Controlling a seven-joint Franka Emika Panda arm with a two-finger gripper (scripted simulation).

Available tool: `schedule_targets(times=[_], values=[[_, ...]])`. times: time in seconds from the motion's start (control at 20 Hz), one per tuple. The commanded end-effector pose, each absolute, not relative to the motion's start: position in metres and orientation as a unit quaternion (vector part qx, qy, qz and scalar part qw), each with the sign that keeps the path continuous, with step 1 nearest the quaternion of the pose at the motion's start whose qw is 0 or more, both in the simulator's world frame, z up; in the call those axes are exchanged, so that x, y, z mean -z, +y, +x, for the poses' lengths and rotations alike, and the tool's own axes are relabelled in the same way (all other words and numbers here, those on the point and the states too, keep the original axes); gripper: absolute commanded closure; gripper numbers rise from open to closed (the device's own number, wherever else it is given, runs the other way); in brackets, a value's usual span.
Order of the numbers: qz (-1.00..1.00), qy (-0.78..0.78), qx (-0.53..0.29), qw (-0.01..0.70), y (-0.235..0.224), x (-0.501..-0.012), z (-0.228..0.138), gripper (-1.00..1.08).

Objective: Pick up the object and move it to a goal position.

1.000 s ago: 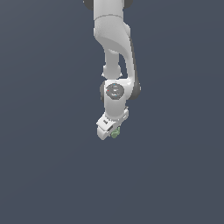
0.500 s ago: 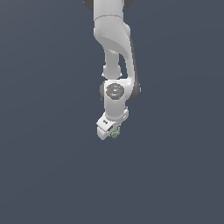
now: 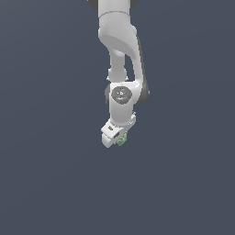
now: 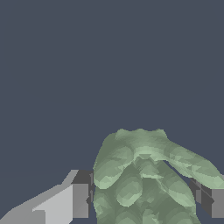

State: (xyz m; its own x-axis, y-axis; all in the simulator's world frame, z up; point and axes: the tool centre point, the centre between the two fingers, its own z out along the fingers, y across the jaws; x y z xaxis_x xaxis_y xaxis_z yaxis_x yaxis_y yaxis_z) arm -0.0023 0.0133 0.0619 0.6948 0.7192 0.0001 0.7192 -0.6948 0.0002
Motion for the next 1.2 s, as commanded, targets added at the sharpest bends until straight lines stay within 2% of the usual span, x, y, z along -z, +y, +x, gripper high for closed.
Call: schedule_targets(times=[0.0,0.8,1.15], values=[[0.92,0.391,-0.001,0.0,0.015,-0.072,0.006,1.08],[0.92,0.391,0.0,0.0,0.029,-0.164,0.083,1.08],[0.92,0.391,0.0,0.0,0.033,-0.19,0.106,1.08]])
